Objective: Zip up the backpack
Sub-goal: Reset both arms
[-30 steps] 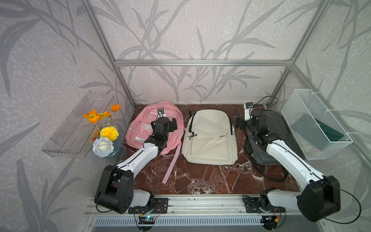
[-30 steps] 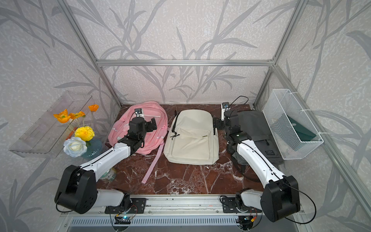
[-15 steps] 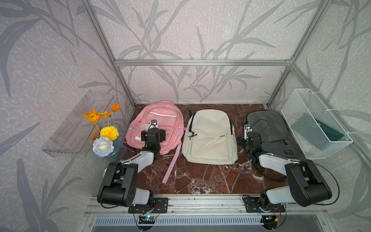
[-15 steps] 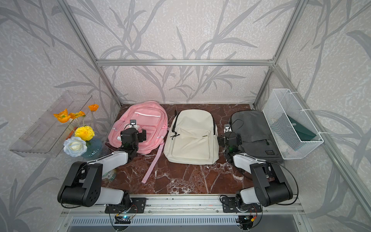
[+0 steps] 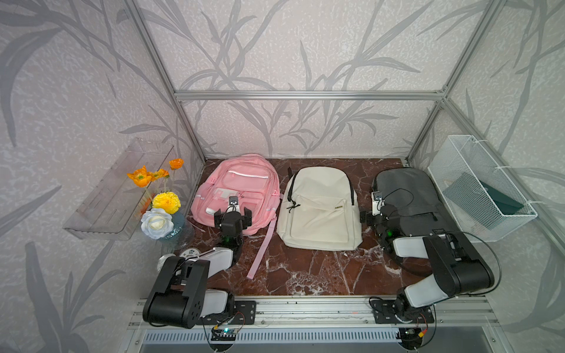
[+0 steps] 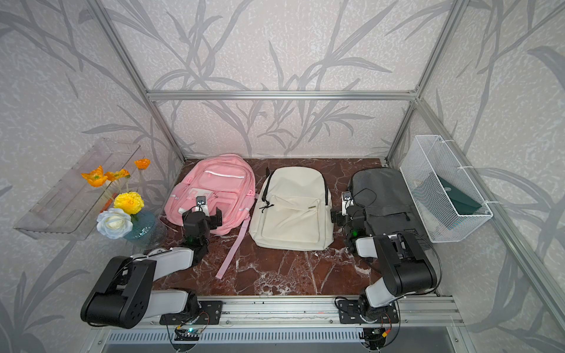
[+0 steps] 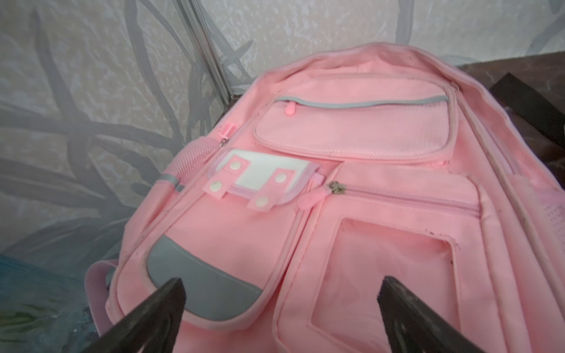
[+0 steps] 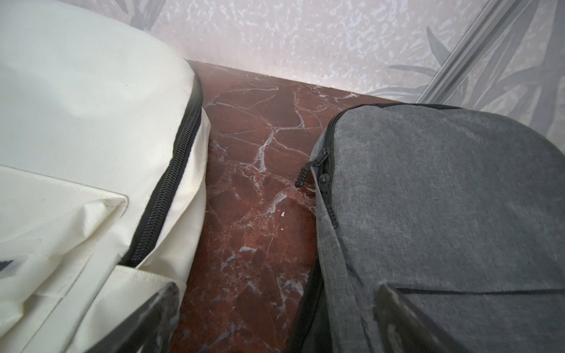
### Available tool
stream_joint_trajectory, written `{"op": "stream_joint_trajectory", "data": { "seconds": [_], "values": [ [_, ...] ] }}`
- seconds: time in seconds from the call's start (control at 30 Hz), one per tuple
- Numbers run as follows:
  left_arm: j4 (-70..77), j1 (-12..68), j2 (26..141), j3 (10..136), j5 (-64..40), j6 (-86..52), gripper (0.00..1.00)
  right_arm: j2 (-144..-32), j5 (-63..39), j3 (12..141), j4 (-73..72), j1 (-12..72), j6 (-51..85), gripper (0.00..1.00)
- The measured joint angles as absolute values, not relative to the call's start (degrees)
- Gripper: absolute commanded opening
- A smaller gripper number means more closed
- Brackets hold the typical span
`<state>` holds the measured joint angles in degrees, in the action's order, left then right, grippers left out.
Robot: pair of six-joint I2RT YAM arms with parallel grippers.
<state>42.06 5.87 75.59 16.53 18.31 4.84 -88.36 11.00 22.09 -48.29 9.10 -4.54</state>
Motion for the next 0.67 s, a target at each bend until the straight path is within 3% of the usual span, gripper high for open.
{"op": "stream_joint_trajectory", "data": {
  "seconds": [0.13, 0.27, 0.67],
  "values": [
    [48.2, 3.1, 76.6, 15.5, 9.9, 4.4, 1.0, -88.4, 12.0, 22.1, -48.7, 9.1, -4.3, 0.99],
    [55.9, 1.2, 85.5, 15.8, 5.0, 2.8, 0.99, -88.4, 12.2, 22.1, -48.7, 9.1, -4.1, 0.99],
    [50.9, 0.6, 87.9, 21.9, 8.7, -0.9, 0.99, -88.4, 12.3, 22.0, -49.0, 8.7, -3.9, 0.99]
  ]
}}
